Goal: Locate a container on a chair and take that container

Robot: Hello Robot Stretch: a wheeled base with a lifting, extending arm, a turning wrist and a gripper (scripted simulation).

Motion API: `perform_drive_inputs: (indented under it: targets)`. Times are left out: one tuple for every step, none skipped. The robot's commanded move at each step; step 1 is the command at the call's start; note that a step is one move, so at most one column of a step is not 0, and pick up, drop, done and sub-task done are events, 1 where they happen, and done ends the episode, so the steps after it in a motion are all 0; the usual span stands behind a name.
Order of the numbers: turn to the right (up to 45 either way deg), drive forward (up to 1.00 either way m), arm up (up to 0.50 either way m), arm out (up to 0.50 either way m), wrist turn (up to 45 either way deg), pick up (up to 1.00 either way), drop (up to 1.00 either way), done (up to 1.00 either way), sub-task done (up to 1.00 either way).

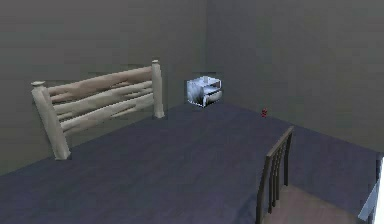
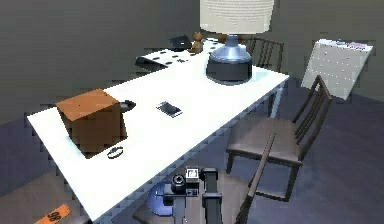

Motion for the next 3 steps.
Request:
perform_drive_inputs:
  targets:
    - [0.0, 0.0, 0.0, 0.0, 45.0, 0.0, 0.0, 0.0, 0.0]
    - [0.0, 0.0, 0.0, 0.0, 45.0, 0.0, 0.0, 0.0, 0.0]
    - [0.0, 0.0, 0.0, 0.0, 45.0, 0.0, 0.0, 0.0, 0.0]
